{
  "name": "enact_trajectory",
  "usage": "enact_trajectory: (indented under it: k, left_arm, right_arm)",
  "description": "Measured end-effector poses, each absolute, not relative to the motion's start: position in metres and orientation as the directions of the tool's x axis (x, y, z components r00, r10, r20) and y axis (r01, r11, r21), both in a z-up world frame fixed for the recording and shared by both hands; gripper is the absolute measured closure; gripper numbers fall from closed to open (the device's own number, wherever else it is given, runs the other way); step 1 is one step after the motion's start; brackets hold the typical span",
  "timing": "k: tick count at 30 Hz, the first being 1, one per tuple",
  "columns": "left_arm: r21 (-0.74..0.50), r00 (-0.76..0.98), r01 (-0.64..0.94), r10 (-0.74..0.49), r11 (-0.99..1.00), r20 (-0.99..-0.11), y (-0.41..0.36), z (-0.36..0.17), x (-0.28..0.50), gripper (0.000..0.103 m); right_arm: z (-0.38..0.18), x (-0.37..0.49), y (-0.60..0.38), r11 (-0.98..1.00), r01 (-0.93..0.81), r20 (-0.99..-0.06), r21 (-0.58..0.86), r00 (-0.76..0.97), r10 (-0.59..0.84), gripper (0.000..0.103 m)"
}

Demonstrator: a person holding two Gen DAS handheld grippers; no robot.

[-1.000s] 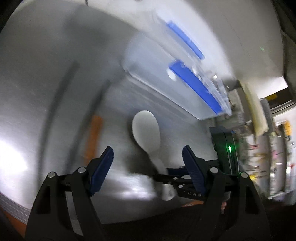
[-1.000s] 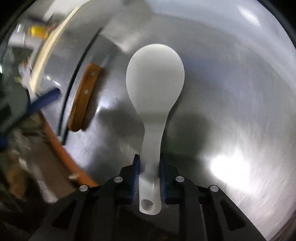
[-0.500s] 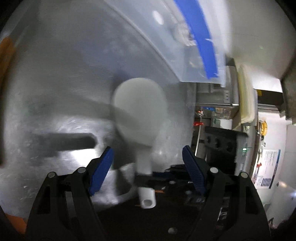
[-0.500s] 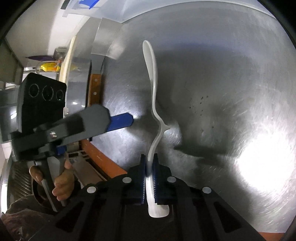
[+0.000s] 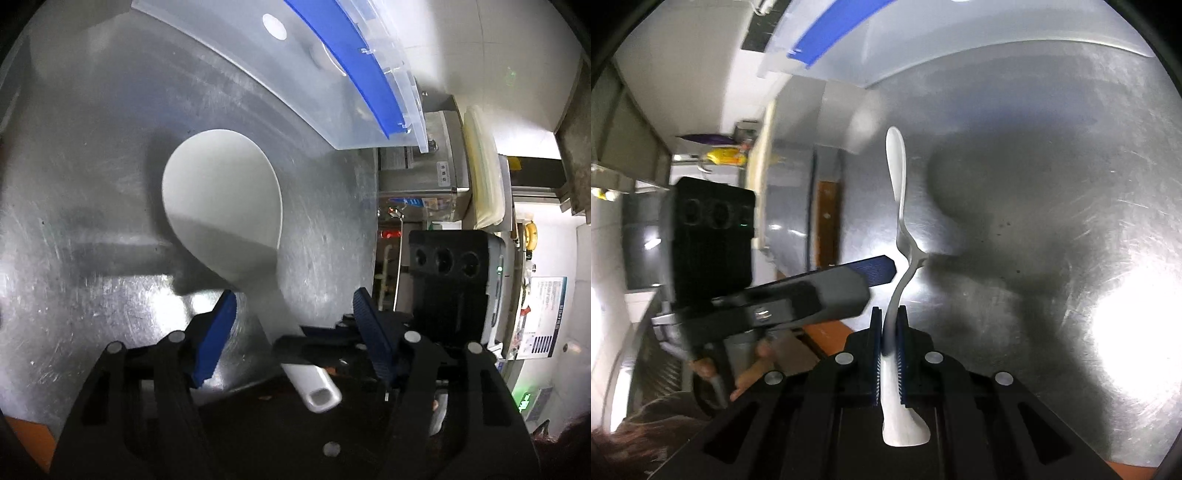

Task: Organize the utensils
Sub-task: 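Carry the spoon into the clear box and open the right gripper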

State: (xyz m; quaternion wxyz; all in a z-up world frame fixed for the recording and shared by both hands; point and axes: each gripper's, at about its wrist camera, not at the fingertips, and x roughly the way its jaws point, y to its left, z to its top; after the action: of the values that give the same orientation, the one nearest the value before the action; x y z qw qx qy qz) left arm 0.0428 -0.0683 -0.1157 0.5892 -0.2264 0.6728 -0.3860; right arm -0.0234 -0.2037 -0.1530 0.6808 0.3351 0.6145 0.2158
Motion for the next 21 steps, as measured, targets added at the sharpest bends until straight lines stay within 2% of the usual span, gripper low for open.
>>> enact_trajectory:
  k: [6,7,9,12,16,21]
  left_arm:
    - [-0.767,-0.185,0.121,-0.745,0.63,-0.641,-0.067,-0.122,0.049,0.043]
    - [-0.767,-0.179,0.125,-0.746,0.629,-0.641,-0.068,-0.12,0.05,0.048]
    - [-0.768,-0.159,0.145,-0.752,0.624,-0.64,-0.071,-0.112,0.052,0.066]
    - [-0.774,-0.116,0.196,-0.77,0.602,-0.628,-0.075,-0.086,0.061,0.077]
    - [-0.781,-0.072,0.309,-0.805,0.543,-0.589,-0.093,-0.035,0.088,0.077]
    - [-0.689,0.006,0.51,-0.803,0.515,-0.595,-0.145,0.039,0.16,0.077]
  right_arm:
    - [-0.14,-0.029,-0.203,0.665,0.067,-0.666,0.744,0.148,0.731,0.094]
    - [-0.139,-0.027,-0.2,0.667,0.061,-0.667,0.742,0.152,0.729,0.094]
    - [-0.133,-0.025,-0.197,0.669,0.041,-0.665,0.743,0.166,0.728,0.094]
    - [-0.11,-0.022,-0.202,0.676,0.002,-0.662,0.737,0.204,0.721,0.094]
    - [-0.063,-0.005,-0.215,0.707,-0.069,-0.664,0.704,0.291,0.689,0.095]
    - [0.009,0.051,-0.244,0.797,-0.141,-0.68,0.587,0.449,0.58,0.095]
